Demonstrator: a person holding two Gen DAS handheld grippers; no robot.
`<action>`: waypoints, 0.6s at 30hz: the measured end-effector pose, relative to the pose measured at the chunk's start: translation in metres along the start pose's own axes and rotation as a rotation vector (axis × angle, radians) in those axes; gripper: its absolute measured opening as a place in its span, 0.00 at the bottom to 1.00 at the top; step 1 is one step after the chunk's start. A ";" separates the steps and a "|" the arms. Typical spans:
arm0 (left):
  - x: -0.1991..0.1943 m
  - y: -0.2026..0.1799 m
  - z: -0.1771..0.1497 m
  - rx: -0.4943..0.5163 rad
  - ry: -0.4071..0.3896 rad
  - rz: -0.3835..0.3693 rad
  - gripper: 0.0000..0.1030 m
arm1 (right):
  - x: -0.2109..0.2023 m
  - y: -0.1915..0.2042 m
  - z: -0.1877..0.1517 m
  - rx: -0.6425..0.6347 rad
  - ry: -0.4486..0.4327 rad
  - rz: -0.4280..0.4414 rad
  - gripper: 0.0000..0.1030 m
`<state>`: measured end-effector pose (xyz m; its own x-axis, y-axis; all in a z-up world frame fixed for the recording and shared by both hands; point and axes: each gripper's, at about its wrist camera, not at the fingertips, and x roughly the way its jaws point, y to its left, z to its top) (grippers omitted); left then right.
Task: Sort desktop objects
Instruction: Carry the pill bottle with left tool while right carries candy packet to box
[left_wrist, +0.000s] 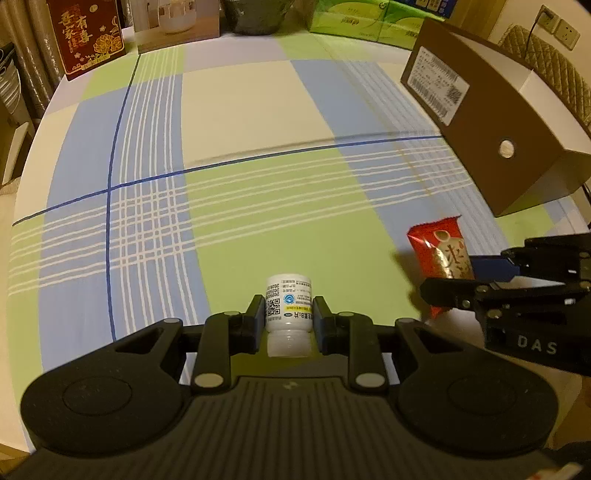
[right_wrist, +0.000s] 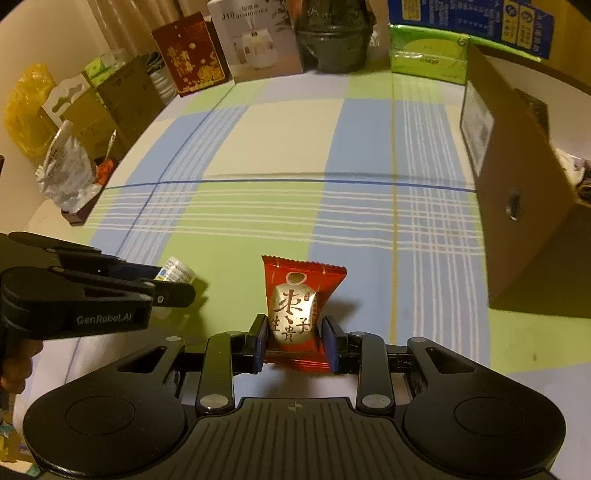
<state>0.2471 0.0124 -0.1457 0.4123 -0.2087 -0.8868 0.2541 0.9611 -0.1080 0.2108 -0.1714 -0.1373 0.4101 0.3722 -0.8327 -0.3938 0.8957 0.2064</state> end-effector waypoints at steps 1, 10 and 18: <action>-0.004 -0.002 0.000 0.003 -0.007 -0.003 0.22 | -0.005 0.000 -0.001 0.001 -0.005 0.005 0.28; -0.053 -0.023 -0.006 -0.032 -0.103 0.015 0.22 | -0.045 -0.002 0.001 -0.075 -0.054 0.100 0.28; -0.089 -0.057 -0.015 -0.098 -0.160 0.049 0.22 | -0.088 -0.026 -0.005 -0.150 -0.093 0.208 0.28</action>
<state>0.1825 -0.0212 -0.0674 0.5579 -0.1798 -0.8102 0.1470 0.9822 -0.1168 0.1808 -0.2283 -0.0724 0.3789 0.5714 -0.7280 -0.5923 0.7541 0.2837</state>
